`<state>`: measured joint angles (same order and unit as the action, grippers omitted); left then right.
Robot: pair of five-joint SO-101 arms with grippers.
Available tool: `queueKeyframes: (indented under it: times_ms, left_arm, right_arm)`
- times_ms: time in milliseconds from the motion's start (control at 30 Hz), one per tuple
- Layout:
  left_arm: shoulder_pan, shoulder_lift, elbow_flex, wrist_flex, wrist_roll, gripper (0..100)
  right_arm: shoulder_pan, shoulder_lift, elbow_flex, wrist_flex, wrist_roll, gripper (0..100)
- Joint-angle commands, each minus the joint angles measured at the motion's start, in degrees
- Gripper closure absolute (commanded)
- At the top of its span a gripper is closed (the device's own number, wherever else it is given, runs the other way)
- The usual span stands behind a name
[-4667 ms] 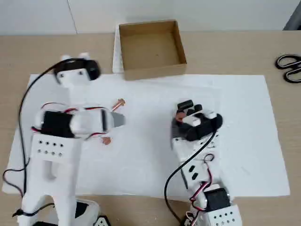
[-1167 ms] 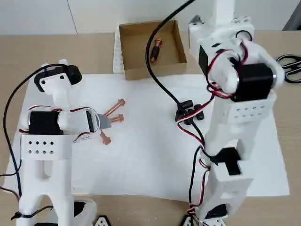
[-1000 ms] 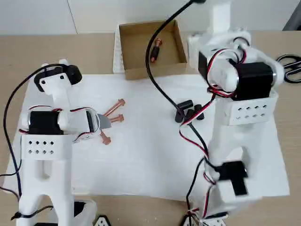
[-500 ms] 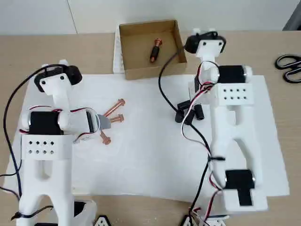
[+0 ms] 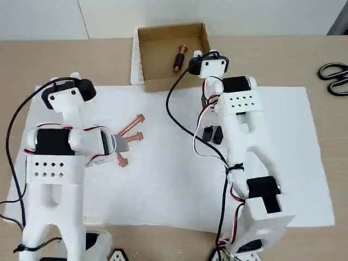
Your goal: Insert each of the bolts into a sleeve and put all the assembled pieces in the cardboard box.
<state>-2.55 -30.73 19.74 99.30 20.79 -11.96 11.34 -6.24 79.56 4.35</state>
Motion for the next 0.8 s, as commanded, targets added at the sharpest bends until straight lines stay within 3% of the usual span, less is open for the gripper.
queueKeyframes:
  times_ms: [0, 767]
  left_arm:
    - [-0.1, -0.5, -0.2, -0.1, -0.6, 71]
    - [0.1, -0.5, -0.2, -0.1, -0.6, 71]
  right_arm:
    - [-0.1, -0.3, -0.1, -1.6, 1.7, 83.6]
    - [-0.4, -0.3, 7.0, -2.9, 1.7, 83.6]
